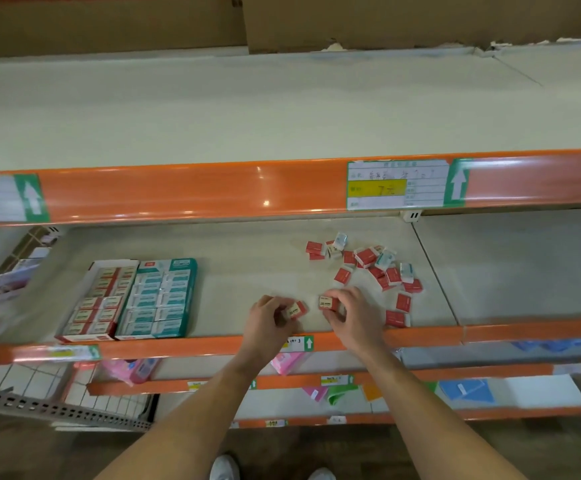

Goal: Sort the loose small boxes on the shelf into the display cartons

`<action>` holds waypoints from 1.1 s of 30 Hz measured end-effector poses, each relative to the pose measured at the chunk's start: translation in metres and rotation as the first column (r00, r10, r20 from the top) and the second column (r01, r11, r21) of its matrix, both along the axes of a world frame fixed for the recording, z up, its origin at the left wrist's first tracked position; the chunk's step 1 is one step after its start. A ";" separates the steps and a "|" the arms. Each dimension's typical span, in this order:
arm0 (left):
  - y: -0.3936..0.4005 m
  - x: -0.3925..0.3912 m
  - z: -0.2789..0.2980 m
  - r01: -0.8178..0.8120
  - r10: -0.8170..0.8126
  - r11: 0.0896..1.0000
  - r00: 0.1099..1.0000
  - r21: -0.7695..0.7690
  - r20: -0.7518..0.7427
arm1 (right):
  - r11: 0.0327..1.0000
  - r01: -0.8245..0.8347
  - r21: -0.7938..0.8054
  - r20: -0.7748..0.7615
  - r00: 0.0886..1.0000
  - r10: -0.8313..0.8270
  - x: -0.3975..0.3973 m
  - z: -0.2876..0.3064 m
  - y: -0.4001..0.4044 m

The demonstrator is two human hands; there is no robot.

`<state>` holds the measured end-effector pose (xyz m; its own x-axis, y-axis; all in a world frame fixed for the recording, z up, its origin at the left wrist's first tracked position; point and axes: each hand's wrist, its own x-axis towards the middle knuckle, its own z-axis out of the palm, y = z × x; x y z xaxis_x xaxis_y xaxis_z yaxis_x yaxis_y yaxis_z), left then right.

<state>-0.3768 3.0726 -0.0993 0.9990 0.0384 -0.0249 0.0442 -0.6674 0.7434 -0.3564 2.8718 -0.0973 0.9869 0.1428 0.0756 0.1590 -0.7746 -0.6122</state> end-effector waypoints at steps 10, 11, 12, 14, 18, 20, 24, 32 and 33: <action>0.003 0.007 0.002 0.017 -0.016 0.999 0.999 0.038 -0.040 | 0.996 0.089 0.023 -0.115 0.990 -0.085 -0.011 0.013 0.024; 0.003 0.007 0.005 0.025 -0.023 0.999 0.999 0.033 -0.047 | 0.993 0.103 0.050 -0.115 0.989 -0.097 -0.013 0.014 0.027; 0.004 0.008 0.008 0.028 -0.027 0.999 0.999 0.023 -0.043 | 0.991 0.113 0.073 -0.109 0.989 -0.105 -0.015 0.013 0.031; 0.011 0.008 0.014 0.028 -0.029 1.000 1.000 0.009 0.010 | 0.984 0.122 0.130 -0.086 0.990 -0.111 -0.019 0.016 0.038; 0.040 0.005 0.030 0.062 -0.066 0.997 0.990 0.034 0.121 | 0.959 0.130 0.250 -0.038 0.991 -0.125 -0.020 0.023 0.059; 0.060 0.003 0.038 0.079 -0.087 0.995 0.982 0.055 0.167 | 0.955 0.116 0.272 -0.016 0.993 -0.116 -0.018 0.030 0.073; 0.110 -0.003 0.054 0.085 -0.117 0.984 0.972 0.159 0.205 | 0.956 0.063 0.286 0.014 0.997 -0.069 -0.015 0.045 0.111; 0.207 -0.023 0.069 0.027 -0.053 0.980 0.990 0.195 0.132 | 0.975 -0.049 0.218 0.022 0.999 0.046 -0.003 0.041 0.204; 0.217 -0.024 0.070 0.006 -0.034 0.979 0.990 0.202 0.138 | 0.975 -0.063 0.212 0.021 0.998 0.060 -0.003 0.041 0.216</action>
